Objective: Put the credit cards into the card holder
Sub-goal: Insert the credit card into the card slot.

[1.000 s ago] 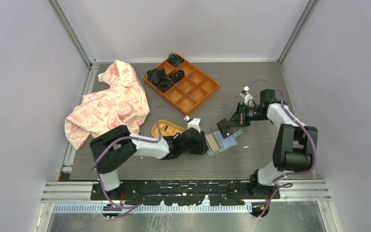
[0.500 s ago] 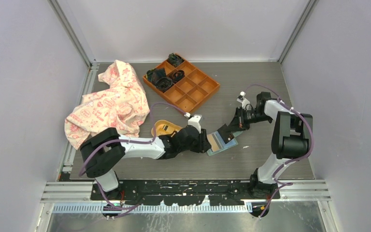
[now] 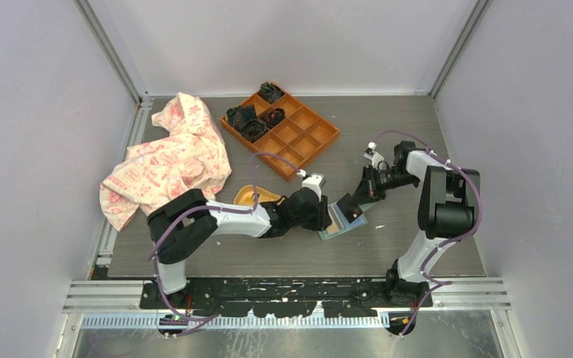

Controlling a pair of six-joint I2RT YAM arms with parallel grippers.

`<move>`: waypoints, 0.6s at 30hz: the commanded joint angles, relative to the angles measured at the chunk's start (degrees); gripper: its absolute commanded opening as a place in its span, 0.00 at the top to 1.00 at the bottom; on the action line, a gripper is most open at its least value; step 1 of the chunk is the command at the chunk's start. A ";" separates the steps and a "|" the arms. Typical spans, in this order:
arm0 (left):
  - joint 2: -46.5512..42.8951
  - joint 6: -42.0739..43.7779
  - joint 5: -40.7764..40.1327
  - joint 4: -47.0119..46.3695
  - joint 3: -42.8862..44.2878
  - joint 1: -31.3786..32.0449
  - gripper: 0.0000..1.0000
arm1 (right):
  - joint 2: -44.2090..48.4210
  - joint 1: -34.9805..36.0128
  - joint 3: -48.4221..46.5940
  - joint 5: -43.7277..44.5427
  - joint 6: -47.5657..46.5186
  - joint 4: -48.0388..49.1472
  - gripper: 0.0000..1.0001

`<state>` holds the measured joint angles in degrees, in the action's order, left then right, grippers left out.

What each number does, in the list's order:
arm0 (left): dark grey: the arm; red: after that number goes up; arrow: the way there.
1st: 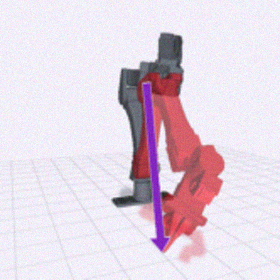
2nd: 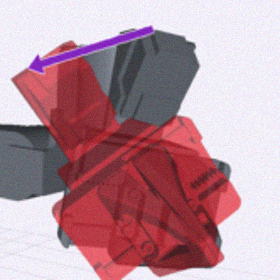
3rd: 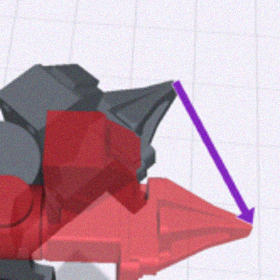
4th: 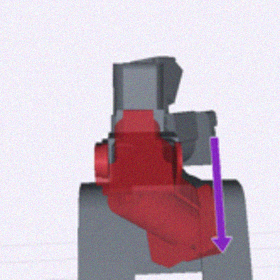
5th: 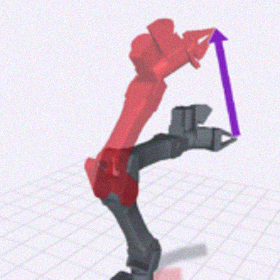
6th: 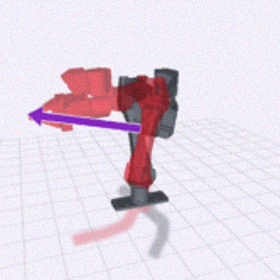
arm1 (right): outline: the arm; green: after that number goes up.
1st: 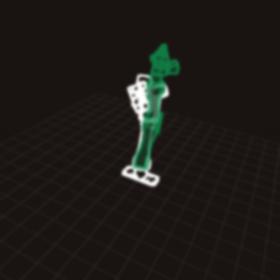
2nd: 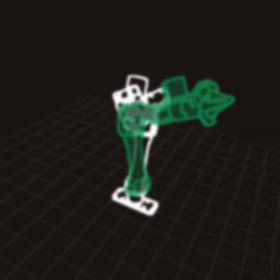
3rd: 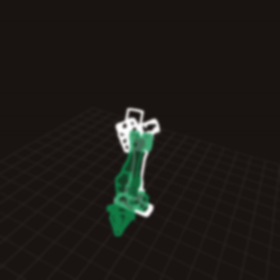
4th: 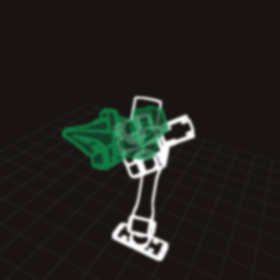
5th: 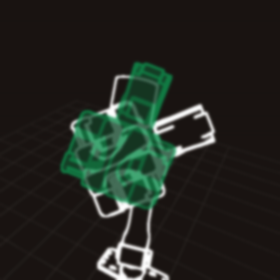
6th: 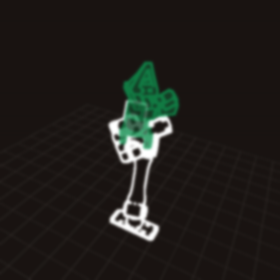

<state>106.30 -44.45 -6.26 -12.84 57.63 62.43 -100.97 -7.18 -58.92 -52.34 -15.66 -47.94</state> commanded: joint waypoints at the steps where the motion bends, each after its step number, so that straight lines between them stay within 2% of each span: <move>1: 1.04 1.49 -0.42 0.45 0.39 -0.81 0.67 | -0.60 1.28 -2.32 0.57 -2.12 -2.42 0.99; 18: -0.80 -0.78 -2.00 0.93 -4.46 -1.61 0.69 | -2.37 5.08 -2.17 4.83 3.70 1.35 0.99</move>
<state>105.89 -45.84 -6.42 -16.12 55.11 61.36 -103.28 -2.46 -59.79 -49.01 -14.28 -48.27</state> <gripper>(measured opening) 0.312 0.039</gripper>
